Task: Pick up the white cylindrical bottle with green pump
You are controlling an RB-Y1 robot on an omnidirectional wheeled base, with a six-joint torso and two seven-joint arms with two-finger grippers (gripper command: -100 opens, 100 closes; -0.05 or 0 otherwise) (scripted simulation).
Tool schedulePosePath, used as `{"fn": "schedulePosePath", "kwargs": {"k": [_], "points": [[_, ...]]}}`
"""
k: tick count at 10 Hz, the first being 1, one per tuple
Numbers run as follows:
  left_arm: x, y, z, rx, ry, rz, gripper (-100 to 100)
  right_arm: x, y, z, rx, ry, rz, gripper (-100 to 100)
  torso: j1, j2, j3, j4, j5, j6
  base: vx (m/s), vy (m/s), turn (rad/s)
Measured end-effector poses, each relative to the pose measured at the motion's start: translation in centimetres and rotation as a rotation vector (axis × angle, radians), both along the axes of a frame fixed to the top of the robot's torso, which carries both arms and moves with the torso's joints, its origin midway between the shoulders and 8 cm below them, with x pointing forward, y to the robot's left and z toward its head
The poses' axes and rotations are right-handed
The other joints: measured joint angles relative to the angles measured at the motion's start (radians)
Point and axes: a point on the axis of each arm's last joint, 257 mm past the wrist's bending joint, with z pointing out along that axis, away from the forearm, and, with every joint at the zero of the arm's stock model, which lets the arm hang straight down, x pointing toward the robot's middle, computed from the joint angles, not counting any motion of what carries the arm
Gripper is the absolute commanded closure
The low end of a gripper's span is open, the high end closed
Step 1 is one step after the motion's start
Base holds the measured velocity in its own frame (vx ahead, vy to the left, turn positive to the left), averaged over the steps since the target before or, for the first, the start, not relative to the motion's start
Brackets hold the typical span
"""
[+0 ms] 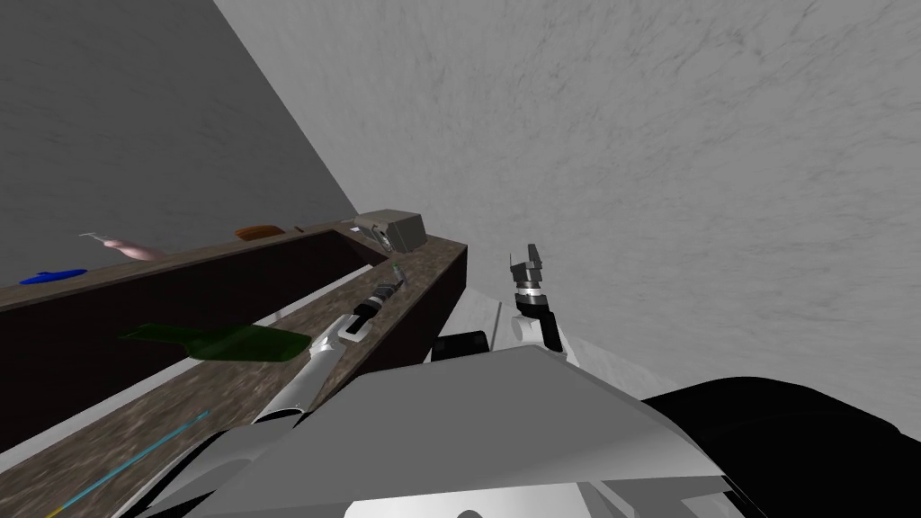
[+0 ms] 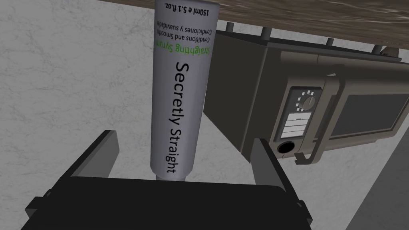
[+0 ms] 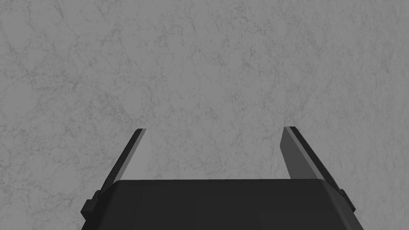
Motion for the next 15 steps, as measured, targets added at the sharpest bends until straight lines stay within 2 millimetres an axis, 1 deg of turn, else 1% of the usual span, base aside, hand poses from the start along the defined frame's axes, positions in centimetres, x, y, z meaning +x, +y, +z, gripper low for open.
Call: {"fn": "schedulePosePath", "kwargs": {"k": [4,5,6,8,9,11,12,13,14,15], "points": [[0.0,0.0,0.0,0.000,0.000,0.000,100,0.0,0.0,0.0,0.000,0.000,0.000,0,0.001,0.001,0.000,0.000,0.000,0.000,0.000,0.000,0.000],[0.0,0.0,0.0,0.000,0.000,0.000,0,0.0,0.0,0.0,0.000,0.000,0.000,0,0.001,0.001,0.000,0.000,0.000,0.000,0.000,0.000,0.000],[0.0,0.0,0.0,0.000,0.000,0.000,-100,0.0,0.0,0.0,0.000,0.000,0.000,0,0.001,0.001,0.000,0.000,0.000,0.000,-0.082,-0.047,0.266],[0.1,-1.4,-1.1,-0.020,0.028,-0.017,-100,0.0,0.0,0.0,0.000,0.000,0.000,0,-0.004,0.010,0.006,0.002,-0.001,-0.001,-0.175,-0.090,0.229],[-0.5,-2.0,-1.7,-0.029,0.043,-0.026,-100,0.0,0.0,0.0,0.000,0.000,0.000,0,-0.006,0.012,0.007,0.003,-0.001,-0.001,-0.151,-0.075,0.185],[-1.0,-3.0,-2.7,-0.045,0.069,-0.038,-100,0.0,0.0,0.0,0.000,0.000,0.000,0,-0.005,0.010,0.006,0.002,-0.001,0.000,-0.126,-0.077,0.215],[-1.2,-3.5,-3.1,-0.050,0.081,-0.043,-100,0.0,0.0,0.0,0.000,0.000,0.000,0,-0.006,0.010,0.006,0.002,-0.001,-0.001,-0.016,-0.093,-0.096],[-1.0,-2.0,-2.7,-0.039,0.077,-0.021,-100,0.0,0.0,0.0,0.000,0.000,0.000,0,-0.006,0.003,0.002,0.001,-0.002,0.001,0.120,-0.050,-0.307],[-0.3,-0.7,-2.0,-0.028,0.062,-0.002,-100,0.0,0.0,0.0,0.000,0.000,0.000,0,-0.004,-0.005,-0.002,0.000,-0.001,0.002,0.129,-0.004,-0.080],[-0.2,-0.3,-1.4,-0.022,0.053,0.004,-100,0.0,0.0,0.0,0.000,0.000,0.000,0,-0.002,-0.007,-0.004,-0.001,-0.001,0.000,0.129,0.035,-0.187]]}}
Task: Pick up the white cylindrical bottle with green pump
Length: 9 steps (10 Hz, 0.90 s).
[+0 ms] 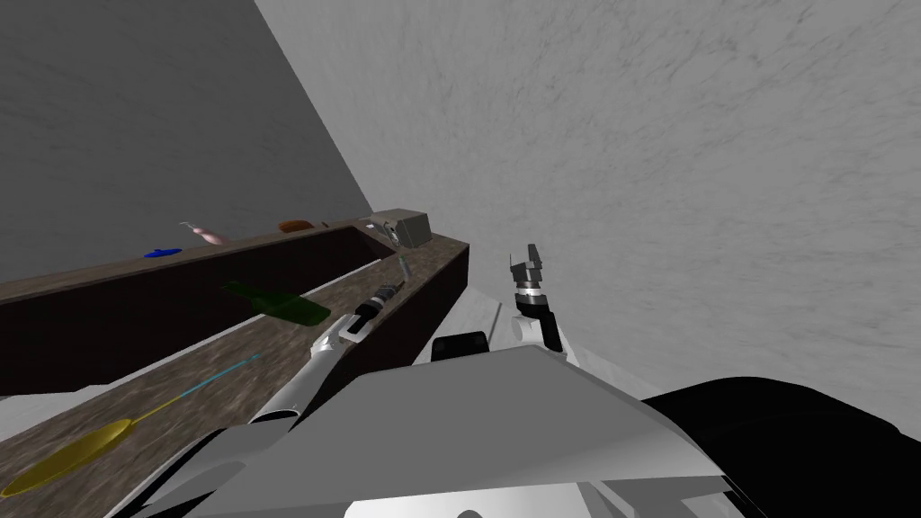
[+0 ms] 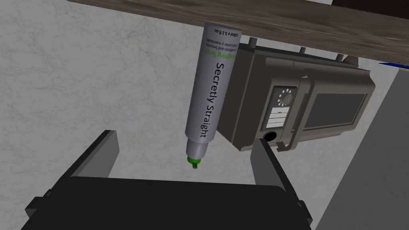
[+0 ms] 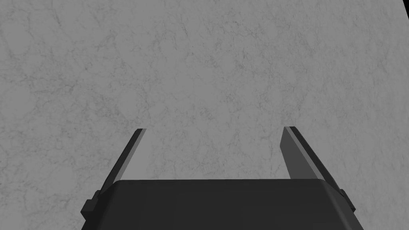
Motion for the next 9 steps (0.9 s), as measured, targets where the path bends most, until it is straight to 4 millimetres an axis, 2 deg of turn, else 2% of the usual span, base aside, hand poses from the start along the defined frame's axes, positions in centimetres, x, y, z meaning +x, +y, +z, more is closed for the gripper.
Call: {"fn": "schedulePosePath", "kwargs": {"k": [2,3,4,5,9], "points": [[0.7,2.1,1.9,0.020,-0.032,0.031,-100,0.0,0.0,0.0,0.000,0.000,0.000,0,0.004,-0.003,-0.002,0.000,0.001,0.001,0.151,0.042,-0.263],[1.0,3.1,3.1,0.030,-0.052,0.040,-100,0.0,0.0,0.0,0.000,0.000,0.000,0,0.003,-0.003,-0.002,-0.001,0.001,0.001,0.064,0.016,-0.048],[1.1,3.2,3.3,0.030,-0.055,0.041,0,0.0,0.0,0.0,0.000,0.000,0.000,0,0.002,0.001,0.000,0.000,0.001,0.000,0.012,0.004,0.008],[1.1,3.2,3.3,0.030,-0.055,0.041,-100,0.0,0.0,0.0,0.000,0.000,0.000,0,0.001,0.005,0.003,0.001,0.000,0.000,-0.051,0.018,-0.277],[2.4,8.1,3.8,0.045,-0.068,0.157,-100,0.0,0.0,0.0,0.000,0.000,0.000,0,0.004,0.018,0.010,0.004,0.001,0.000,-0.162,0.060,-0.341]]}}
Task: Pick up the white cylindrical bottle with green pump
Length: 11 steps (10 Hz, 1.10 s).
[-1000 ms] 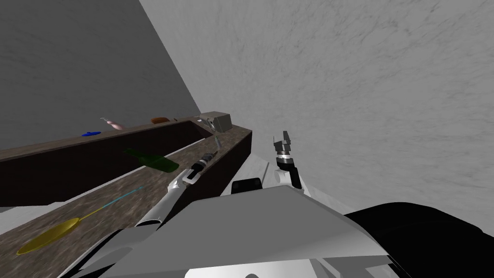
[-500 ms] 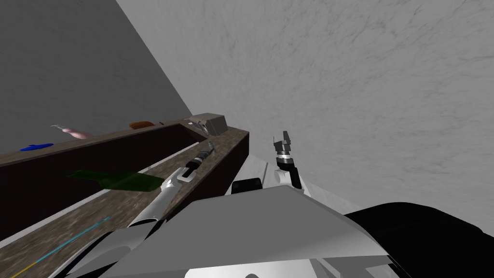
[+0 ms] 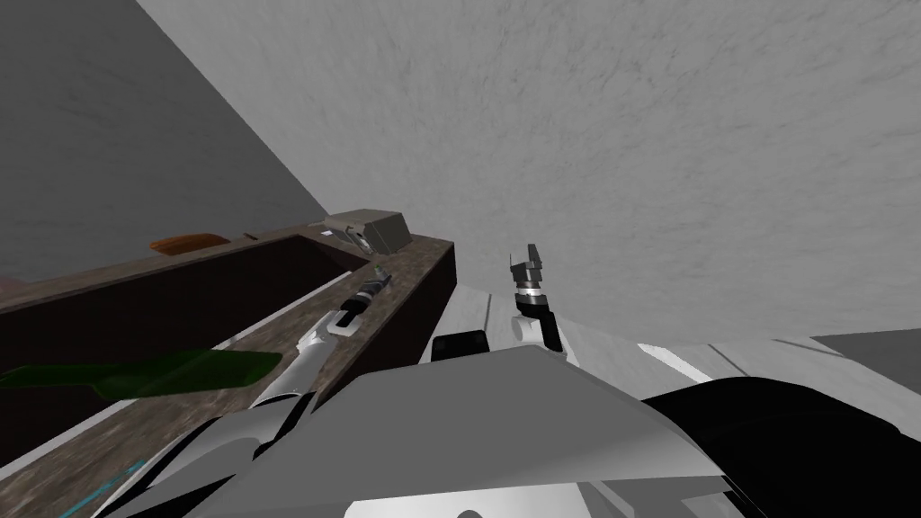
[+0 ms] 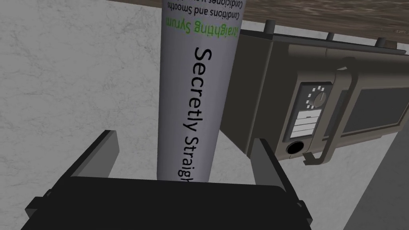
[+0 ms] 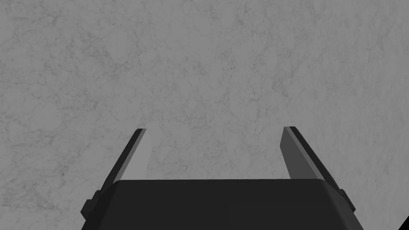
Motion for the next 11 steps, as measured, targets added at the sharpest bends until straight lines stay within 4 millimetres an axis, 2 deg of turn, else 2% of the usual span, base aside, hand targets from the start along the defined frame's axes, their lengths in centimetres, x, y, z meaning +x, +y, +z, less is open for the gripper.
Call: {"fn": "schedulePosePath", "kwargs": {"k": [5,6,7,11], "points": [[0.5,6.8,0.3,-0.008,-0.001,0.177,-100,0.0,0.0,0.0,0.000,0.000,0.000,0,0.000,-0.001,-0.001,0.000,0.000,0.000,-0.162,0.041,-0.347],[0.3,7.9,0.1,-0.012,-0.001,0.209,-100,0.0,0.0,0.0,0.000,0.000,0.000,0,0.000,-0.001,0.000,0.000,0.000,0.000,-0.076,0.009,-0.062],[0.3,8.0,0.0,-0.011,0.000,0.213,100,0.0,0.0,0.0,0.000,0.001,0.000,0,0.000,-0.005,-0.003,-0.001,0.000,-0.002,-0.013,0.001,0.012],[0.3,8.0,0.0,-0.009,0.001,0.212,100,0.0,0.0,0.0,0.000,0.001,0.000,0,-0.001,-0.012,-0.007,-0.003,0.000,-0.001,-0.002,0.000,0.001]]}}
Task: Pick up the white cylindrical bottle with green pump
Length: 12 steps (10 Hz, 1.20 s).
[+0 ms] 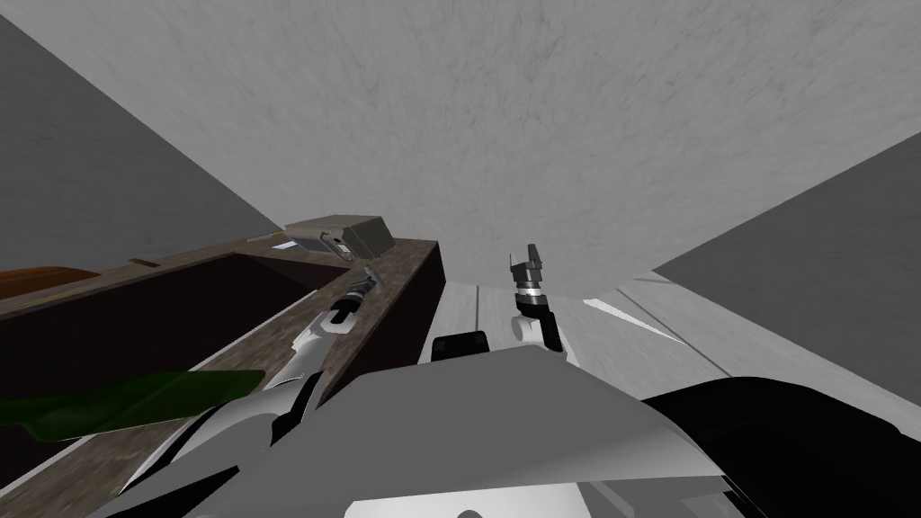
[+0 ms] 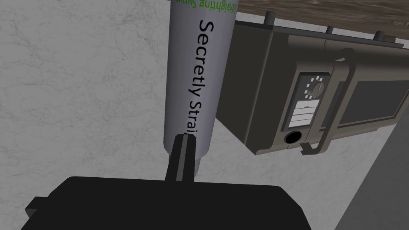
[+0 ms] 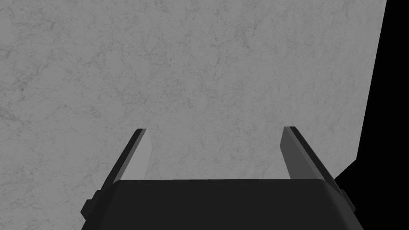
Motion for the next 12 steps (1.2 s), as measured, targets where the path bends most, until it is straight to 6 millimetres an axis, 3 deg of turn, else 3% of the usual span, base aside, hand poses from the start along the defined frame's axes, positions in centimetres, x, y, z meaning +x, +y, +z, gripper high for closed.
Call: {"fn": "schedulePosePath", "kwargs": {"k": [2,8,10,12], "points": [[0.0,0.0,0.0,0.000,0.000,0.000,-100,0.0,0.0,0.0,0.000,0.000,0.000,0,0.000,0.000,0.000,0.000,0.000,0.000,-0.043,-0.014,0.081],[-0.1,2.3,5.0,-0.024,-0.097,0.030,-100,0.0,0.0,0.0,0.000,0.000,0.000,0,-0.004,0.005,0.003,0.001,-0.001,0.000,-0.082,-0.041,0.098],[-0.4,2.4,4.9,-0.023,-0.110,0.027,-100,0.0,0.0,0.0,0.000,0.000,0.000,0,-0.002,-0.001,-0.001,0.000,0.000,0.000,0.069,-0.010,-0.043],[-0.7,1.3,2.4,-0.020,-0.077,0.013,-100,0.0,0.0,0.0,0.000,0.000,0.000,0,0.003,-0.009,-0.005,-0.002,0.001,0.001,0.159,0.072,-0.126]]}}
